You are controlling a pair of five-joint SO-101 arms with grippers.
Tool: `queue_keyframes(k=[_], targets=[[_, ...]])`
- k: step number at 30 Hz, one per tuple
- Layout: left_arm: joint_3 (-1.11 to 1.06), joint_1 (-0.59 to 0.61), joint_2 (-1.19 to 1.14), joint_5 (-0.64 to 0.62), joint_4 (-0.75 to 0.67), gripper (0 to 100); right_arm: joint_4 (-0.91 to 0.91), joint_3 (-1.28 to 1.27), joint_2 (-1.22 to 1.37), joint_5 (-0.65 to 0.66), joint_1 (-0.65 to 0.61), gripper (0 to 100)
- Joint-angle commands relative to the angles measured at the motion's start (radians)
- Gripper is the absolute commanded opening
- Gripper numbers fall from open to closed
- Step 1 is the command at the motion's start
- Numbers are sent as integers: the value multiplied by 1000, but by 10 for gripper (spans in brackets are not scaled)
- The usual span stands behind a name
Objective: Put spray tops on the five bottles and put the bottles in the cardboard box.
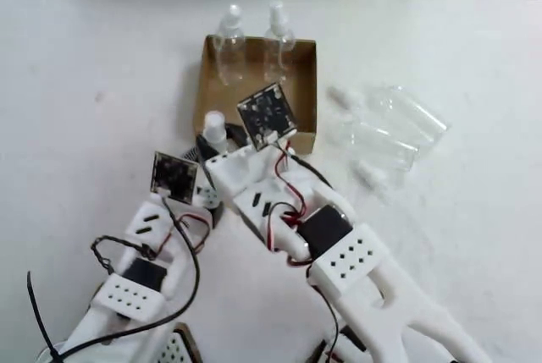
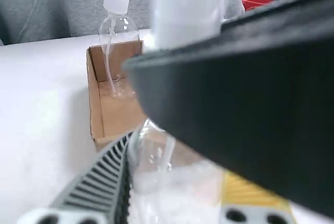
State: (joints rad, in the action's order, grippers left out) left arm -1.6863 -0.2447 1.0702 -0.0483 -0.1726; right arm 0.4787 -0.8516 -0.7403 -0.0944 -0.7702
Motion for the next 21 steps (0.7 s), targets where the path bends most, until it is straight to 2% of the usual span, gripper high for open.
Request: queue_keyframes(k=[1, 14, 21], targets=[[2, -5, 15, 32, -2, 54, -4, -5, -8, 55, -54, 19], [2, -5, 15, 35, -2, 54, 4, -34, -7, 91, -59, 20], [2, -5, 15, 35, -2, 54, 1, -23, 84, 92, -59, 39]])
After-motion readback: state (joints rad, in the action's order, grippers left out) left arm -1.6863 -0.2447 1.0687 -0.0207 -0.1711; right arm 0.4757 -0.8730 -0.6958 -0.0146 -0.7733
